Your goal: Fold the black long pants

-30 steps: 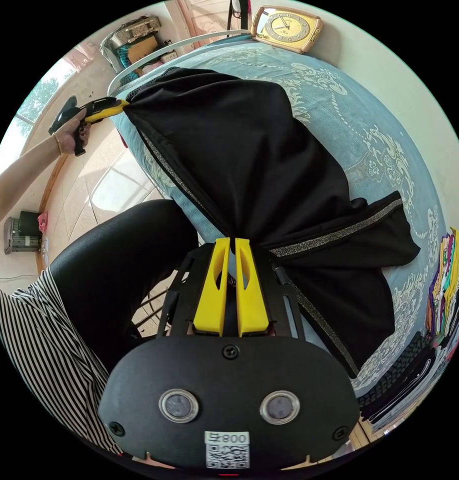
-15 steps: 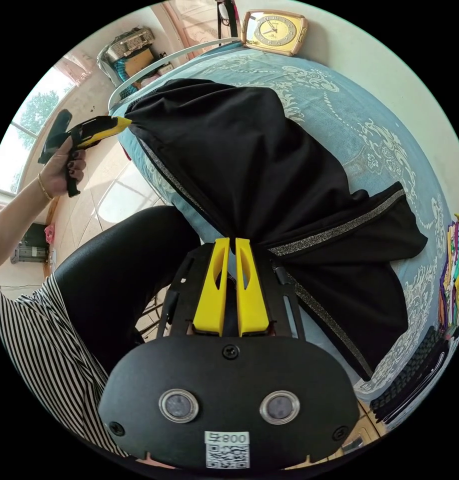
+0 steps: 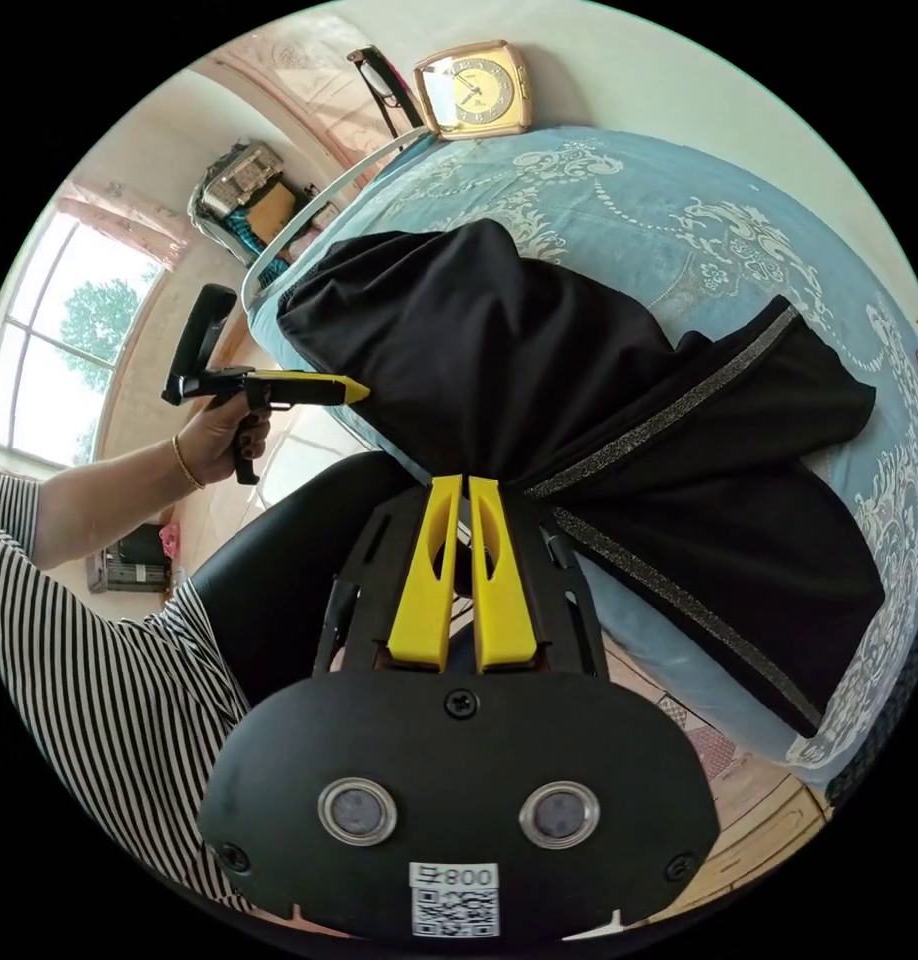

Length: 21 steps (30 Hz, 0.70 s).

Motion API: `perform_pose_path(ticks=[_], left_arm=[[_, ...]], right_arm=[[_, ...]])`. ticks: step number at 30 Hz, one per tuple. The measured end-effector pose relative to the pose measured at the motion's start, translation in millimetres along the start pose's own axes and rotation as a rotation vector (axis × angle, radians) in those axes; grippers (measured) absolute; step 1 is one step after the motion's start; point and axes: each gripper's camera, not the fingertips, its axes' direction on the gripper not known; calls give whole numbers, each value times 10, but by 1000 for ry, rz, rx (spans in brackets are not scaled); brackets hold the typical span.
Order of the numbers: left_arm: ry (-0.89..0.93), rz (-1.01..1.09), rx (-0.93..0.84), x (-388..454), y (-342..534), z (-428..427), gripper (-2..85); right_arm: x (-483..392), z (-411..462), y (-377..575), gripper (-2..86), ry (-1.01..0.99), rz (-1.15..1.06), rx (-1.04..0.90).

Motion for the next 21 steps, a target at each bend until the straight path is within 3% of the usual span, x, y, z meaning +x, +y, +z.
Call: perform_pose_path(ticks=[4,9,15,21], left_arm=[[-11,7,-14,-49,-102,317,1],[-29,12,-30,-95,-215,660,4],[24,147,64,196,-484,1027,19],[137,334,-21,652,-1042,1905,38]], right_arm=[[-87,-278,-145,3,-40,45,38],[-179,-260,-271,2,-28,105,-48],[-307,-873,-370,5,-78,154,64],[94,-1619,-771,25,-73,317,201]])
